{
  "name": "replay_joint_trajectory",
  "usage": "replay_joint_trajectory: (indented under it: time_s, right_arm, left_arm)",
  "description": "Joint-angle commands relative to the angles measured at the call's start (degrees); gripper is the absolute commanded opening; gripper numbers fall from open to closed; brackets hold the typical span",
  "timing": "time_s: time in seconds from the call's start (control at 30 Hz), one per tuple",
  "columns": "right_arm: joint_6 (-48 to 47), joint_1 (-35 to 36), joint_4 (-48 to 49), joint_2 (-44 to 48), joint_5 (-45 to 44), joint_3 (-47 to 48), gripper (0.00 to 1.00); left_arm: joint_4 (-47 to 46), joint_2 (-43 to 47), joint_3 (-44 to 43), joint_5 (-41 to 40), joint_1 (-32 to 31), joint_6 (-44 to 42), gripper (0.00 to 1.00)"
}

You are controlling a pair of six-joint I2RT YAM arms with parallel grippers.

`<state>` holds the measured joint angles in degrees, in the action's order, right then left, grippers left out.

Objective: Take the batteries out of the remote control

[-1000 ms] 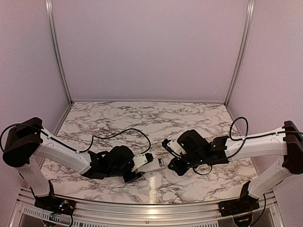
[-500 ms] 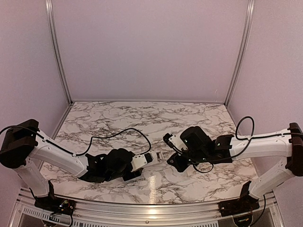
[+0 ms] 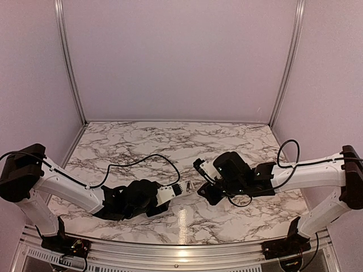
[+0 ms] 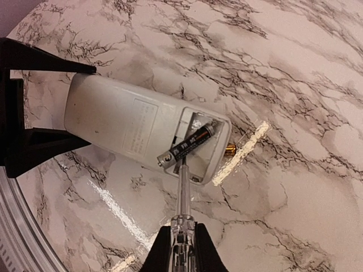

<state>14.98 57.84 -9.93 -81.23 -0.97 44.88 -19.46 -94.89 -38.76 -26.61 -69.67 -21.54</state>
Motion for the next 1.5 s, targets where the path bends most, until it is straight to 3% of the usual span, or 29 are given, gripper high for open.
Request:
replay_joint_trajectory:
  time_s: [0.0, 0.4, 1.07, 1.47]
  right_arm:
    - [-0.03, 0.08, 2.15, 0.01, -2.52, 2.82, 0.0]
    - [0.4, 0.08, 1.66, 4.29, -5.53, 1.45, 0.0]
    - [1.01, 0.28, 2.08, -1.08, -0.81, -0.08, 0.0]
    - [2.7, 1.92, -1.2, 2.39, -0.35, -1.74, 0.0]
  left_arm:
    - [-3.56, 1.74, 0.22, -0.67, -0.64, -0.56, 0.0]
    - [-2.68, -0.94, -1.42, -4.11, -0.64, -0.1, 0.0]
    - [-3.04, 0.59, -0.75, -4.84, -0.64, -0.11, 0.0]
    - [-3.3, 0.15, -0.87, -6.48, -0.64, -0.3, 0.0]
